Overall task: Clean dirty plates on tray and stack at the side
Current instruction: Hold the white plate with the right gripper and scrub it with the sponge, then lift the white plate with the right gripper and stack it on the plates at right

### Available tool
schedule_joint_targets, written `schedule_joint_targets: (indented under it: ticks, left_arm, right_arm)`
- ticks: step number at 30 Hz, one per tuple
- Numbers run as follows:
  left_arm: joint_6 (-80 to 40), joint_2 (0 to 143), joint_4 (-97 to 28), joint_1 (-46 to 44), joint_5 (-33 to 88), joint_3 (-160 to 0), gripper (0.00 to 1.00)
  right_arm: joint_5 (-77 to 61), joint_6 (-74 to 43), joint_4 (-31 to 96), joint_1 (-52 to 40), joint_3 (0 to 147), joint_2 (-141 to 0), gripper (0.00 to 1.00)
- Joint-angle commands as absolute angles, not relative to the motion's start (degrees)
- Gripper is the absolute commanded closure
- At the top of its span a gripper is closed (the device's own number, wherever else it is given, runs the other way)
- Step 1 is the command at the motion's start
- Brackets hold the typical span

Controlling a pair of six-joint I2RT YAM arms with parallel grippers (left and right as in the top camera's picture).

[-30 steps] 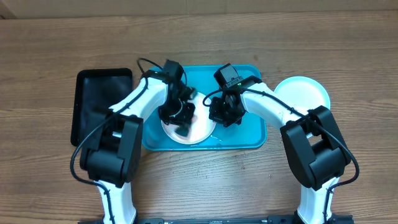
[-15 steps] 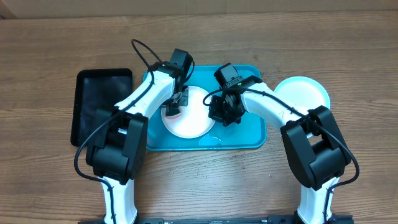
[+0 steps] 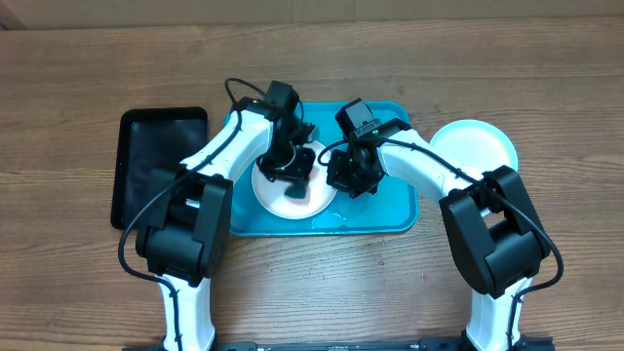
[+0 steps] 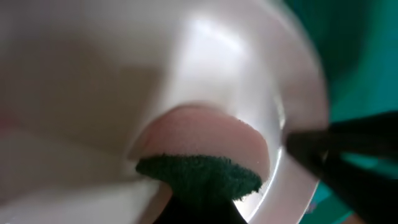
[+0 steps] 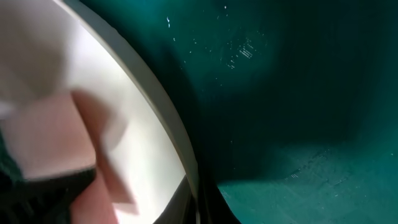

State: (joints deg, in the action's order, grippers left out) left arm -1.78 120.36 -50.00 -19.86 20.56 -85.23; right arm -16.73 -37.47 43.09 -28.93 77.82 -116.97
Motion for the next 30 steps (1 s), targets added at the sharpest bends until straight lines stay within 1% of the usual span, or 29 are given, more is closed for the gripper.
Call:
schedule_joint_targets:
  ticks: [1,3,5,6,7,9,11,12,17,19,20,22,25,27,30]
  left_arm:
    - [-10.98,121.16,-46.68,-19.79,7.99,-85.84,0.96]
    - [-21.19,121.16,-47.0,-19.81,-7.73,-85.82,0.96]
    - [-29.65,121.16,-49.54,-20.05,-19.62,-85.82,0.96]
    - [-32.71,121.16,-51.4,-20.16,-23.53,-85.82,0.96]
    - [-33.82,121.16,-52.84,-20.25,-24.91,-85.82,0.96]
    - [-33.85,121.16,-55.4,-20.45,-23.94,-85.82,0.96]
    - [-31.44,121.16,-58.54,-20.86,-19.68,-85.82,0.96]
    - [-28.03,121.16,-59.81,-21.06,-15.62,-85.82,0.96]
    - [-3.25,121.16,-61.65,-21.61,14.48,-85.82,0.96]
    - [3.36,121.16,-60.58,-21.67,23.86,-85.84,0.96]
    - [4.75,121.16,-59.27,-21.67,26.44,-85.84,0.96]
    - [4.01,121.16,-56.18,-21.67,27.03,-85.84,0.96]
    - [-0.14,121.16,-49.63,-21.34,24.1,-85.84,0.96]
    - [-3.95,121.16,-45.6,-20.86,19.4,-85.84,0.96]
    - [-11.09,121.16,-43.2,-20.23,8.03,-86.91,0.96]
  right_arm:
    - [-16.14,-37.5,43.42,-29.23,76.88,-118.8,0.96]
    - [-16.14,-37.5,43.42,-29.23,76.88,-118.8,0.96]
    - [-16.14,-37.47,43.42,-29.23,76.88,-118.8,0.96]
    - [-16.14,-37.47,43.42,-29.23,76.88,-118.8,0.96]
    - [-16.14,-37.47,43.42,-29.23,76.88,-118.8,0.96]
    - [-16.14,-37.47,43.4,-29.23,76.88,-118.8,0.96]
    - [-16.14,-37.5,43.33,-29.23,76.88,-118.8,0.96]
    - [-16.14,-37.5,43.31,-29.23,76.88,-118.8,0.96]
    - [-16.14,-37.5,43.33,-29.23,76.88,-118.8,0.96]
    - [-16.14,-37.5,43.31,-29.23,76.88,-118.8,0.96]
    - [-16.16,-37.5,43.31,-29.23,76.88,-118.8,0.96]
    - [-16.16,-37.5,43.33,-29.23,76.88,-118.8,0.96]
    - [-16.14,-37.47,43.38,-29.23,76.88,-118.8,0.96]
    - [-16.16,-37.47,43.38,-29.23,76.88,-118.8,0.96]
    - [-16.14,-37.47,43.38,-29.23,76.88,-118.8,0.96]
